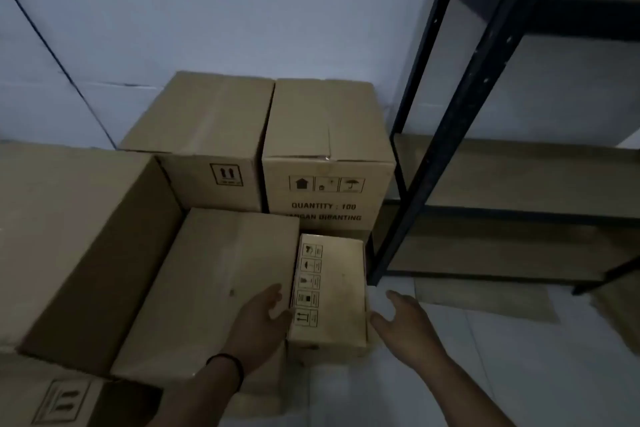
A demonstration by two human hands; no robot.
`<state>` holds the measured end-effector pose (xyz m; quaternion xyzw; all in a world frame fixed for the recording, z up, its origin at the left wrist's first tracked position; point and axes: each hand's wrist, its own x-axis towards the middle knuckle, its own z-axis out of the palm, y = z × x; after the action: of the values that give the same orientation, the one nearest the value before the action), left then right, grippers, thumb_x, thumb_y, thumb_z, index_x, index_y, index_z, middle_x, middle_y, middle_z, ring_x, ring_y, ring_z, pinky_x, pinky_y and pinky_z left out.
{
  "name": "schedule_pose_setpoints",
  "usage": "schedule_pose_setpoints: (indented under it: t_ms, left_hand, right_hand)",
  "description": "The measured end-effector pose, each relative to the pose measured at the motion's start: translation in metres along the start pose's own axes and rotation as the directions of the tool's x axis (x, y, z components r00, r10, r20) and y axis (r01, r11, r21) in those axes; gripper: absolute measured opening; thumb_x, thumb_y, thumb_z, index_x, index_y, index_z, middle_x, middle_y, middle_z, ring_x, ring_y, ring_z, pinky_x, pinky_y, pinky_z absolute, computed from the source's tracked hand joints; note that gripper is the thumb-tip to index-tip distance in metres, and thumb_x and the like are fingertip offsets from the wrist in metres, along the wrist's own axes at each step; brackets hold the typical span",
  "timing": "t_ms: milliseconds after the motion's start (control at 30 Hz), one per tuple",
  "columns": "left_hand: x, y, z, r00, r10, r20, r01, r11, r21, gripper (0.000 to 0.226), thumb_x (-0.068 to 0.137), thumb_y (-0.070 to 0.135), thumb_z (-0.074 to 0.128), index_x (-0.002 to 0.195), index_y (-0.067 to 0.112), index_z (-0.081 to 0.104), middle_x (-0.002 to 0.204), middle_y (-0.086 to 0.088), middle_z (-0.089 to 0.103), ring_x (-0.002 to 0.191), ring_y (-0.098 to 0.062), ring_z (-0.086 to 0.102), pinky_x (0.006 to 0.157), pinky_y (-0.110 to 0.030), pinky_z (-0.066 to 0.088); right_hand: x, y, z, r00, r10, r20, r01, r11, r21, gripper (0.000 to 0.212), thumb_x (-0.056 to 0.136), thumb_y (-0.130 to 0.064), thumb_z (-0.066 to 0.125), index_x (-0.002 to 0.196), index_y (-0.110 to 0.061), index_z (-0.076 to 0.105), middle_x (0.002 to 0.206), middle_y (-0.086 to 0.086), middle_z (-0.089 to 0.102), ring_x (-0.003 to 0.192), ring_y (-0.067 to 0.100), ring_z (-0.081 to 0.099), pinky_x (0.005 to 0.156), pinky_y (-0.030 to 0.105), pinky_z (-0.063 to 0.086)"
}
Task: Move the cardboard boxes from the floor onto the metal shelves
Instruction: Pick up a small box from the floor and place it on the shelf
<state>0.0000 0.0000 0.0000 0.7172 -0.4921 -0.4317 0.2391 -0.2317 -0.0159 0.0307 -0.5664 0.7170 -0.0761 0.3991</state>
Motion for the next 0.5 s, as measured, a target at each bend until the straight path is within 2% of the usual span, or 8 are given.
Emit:
schedule_pose_setpoints:
  t_ms: [100,133,200,267,300,367,500]
  left_hand:
    - [0.025,-0.031,0.03,0.99,0.131,-0.048,-0.125,0.986,0.107,0.047,0.094,0.023,0.056,0.139,0.019,0.044,0.138,0.008,0.048,0.126,-0.01,0.045,0.107,-0.019,0.029]
    - [0.034,-0.041,0.039,0.982,0.182,-0.051,-0.171,0.971,0.167,0.043,0.094,0.026,0.055,0.136,0.026,0.046,0.134,0.012,0.047,0.124,-0.009,0.045,0.112,-0.025,0.026]
    - [0.052,-0.065,0.06,0.97,0.24,-0.034,-0.218,0.925,0.311,0.04,0.093,0.033,0.05,0.132,0.034,0.045,0.135,0.012,0.048,0.129,-0.012,0.041,0.115,-0.046,0.023]
    - [0.07,-0.083,0.074,0.957,0.285,-0.047,-0.237,0.867,0.439,0.039,0.094,0.038,0.045,0.133,0.033,0.043,0.135,0.013,0.046,0.134,-0.014,0.035,0.114,-0.053,0.017]
    - [0.078,-0.09,0.079,0.949,0.31,-0.054,-0.251,0.851,0.461,0.042,0.093,0.043,0.043,0.133,0.032,0.044,0.133,0.014,0.047,0.133,-0.014,0.035,0.114,-0.054,0.016]
    - [0.088,-0.1,0.089,0.921,0.379,-0.091,-0.299,0.838,0.457,0.048,0.088,0.053,0.036,0.131,0.033,0.045,0.126,0.017,0.05,0.126,-0.01,0.04,0.111,-0.053,0.018]
    - [0.101,-0.107,0.1,0.86,0.478,-0.181,-0.358,0.816,0.453,0.052,0.088,0.051,0.04,0.133,0.026,0.048,0.128,0.012,0.052,0.124,-0.011,0.042,0.112,-0.05,0.015]
  right_hand:
    - [0.031,0.026,0.032,1.0,-0.01,0.022,0.009,0.999,0.043,0.05,0.098,-0.034,0.052,0.137,-0.004,0.043,0.138,0.015,0.043,0.125,0.023,0.044,0.09,0.02,0.035]
    - [0.041,0.033,0.042,0.999,0.002,0.033,-0.003,0.999,0.054,0.051,0.098,-0.035,0.052,0.139,-0.006,0.042,0.139,0.014,0.043,0.125,0.022,0.044,0.087,0.017,0.033]
    - [0.06,0.05,0.065,1.0,-0.005,0.028,0.002,0.995,0.098,0.053,0.098,-0.037,0.052,0.14,-0.007,0.04,0.135,0.007,0.046,0.12,0.017,0.045,0.078,0.011,0.029]
    - [0.075,0.061,0.082,1.0,-0.021,0.0,0.021,0.981,0.193,0.051,0.096,-0.039,0.055,0.139,-0.015,0.042,0.12,-0.006,0.047,0.106,0.007,0.046,0.078,0.006,0.032]
    - [0.084,0.067,0.09,1.0,-0.028,-0.014,0.03,0.973,0.228,0.047,0.094,-0.042,0.057,0.133,-0.02,0.046,0.118,-0.011,0.049,0.102,0.004,0.048,0.083,0.008,0.038]
    - [0.104,0.082,0.109,0.997,-0.059,-0.041,0.068,0.962,0.265,0.053,0.088,-0.053,0.058,0.13,-0.022,0.054,0.12,-0.008,0.06,0.101,0.007,0.057,0.086,0.02,0.049]
    - [0.124,0.091,0.124,0.996,-0.064,-0.06,0.082,0.914,0.398,0.064,0.083,-0.063,0.058,0.136,-0.028,0.051,0.122,-0.008,0.06,0.108,0.012,0.057,0.086,0.024,0.046]
